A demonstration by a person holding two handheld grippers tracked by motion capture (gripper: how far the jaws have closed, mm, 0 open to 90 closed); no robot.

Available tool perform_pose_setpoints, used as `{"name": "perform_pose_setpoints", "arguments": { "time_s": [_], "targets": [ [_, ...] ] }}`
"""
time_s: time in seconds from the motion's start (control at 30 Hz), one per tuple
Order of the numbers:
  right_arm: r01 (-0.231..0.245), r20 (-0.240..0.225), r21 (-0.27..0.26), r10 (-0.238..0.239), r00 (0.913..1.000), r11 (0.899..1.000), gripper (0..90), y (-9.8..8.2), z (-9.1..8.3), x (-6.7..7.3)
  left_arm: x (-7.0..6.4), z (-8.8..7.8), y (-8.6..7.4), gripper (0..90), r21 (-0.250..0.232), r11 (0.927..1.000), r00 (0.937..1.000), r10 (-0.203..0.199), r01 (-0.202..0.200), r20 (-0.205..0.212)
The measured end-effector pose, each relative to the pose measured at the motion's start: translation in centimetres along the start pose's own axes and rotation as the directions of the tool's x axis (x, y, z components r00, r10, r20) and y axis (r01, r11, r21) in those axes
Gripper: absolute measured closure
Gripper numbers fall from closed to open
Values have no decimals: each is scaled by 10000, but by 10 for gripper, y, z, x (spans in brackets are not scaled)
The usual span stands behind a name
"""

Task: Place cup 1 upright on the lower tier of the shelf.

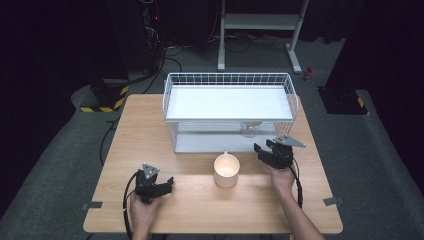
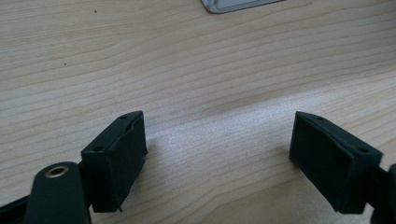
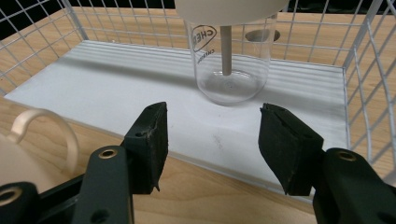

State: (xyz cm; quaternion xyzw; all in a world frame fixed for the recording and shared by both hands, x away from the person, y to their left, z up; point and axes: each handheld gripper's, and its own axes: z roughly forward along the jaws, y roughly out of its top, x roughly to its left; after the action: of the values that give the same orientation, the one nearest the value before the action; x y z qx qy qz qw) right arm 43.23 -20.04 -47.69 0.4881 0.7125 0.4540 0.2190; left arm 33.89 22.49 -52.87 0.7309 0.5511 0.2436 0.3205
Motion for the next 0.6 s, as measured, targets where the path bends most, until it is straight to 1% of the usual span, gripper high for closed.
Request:
{"name": "perform_pose_setpoints", "arguments": {
  "time_s": [0.17,0.27,0.3,0.37,0.5,0.6],
  "targets": [
    [-21,-124,-81,20,9999,10000,420,-1,-11,-3,0,0,0,189,-1,10000,10000,-3,3,-1],
    [19,-180,-272,-24,9998,9996,417,-1,-18,-5,0,0,0,190,-1,10000,10000,-1,1,-2],
    [-45,-186,-270,40,9998,9996,414,-2,-20,-5,0,0,0,189,0,10000,10000,-2,2,-1],
    [17,-199,-317,-23,9998,9995,408,-3,-23,-6,0,0,0,189,-6,10000,10000,8,-8,1],
    [-158,-329,-430,144,9994,9990,399,-5,-29,-8,0,0,0,189,1,10000,10000,2,-2,0],
    [-161,-413,-517,139,9991,9985,398,-6,-32,-10,0,0,0,189,2,10000,10000,8,-8,0]
  ]
}}
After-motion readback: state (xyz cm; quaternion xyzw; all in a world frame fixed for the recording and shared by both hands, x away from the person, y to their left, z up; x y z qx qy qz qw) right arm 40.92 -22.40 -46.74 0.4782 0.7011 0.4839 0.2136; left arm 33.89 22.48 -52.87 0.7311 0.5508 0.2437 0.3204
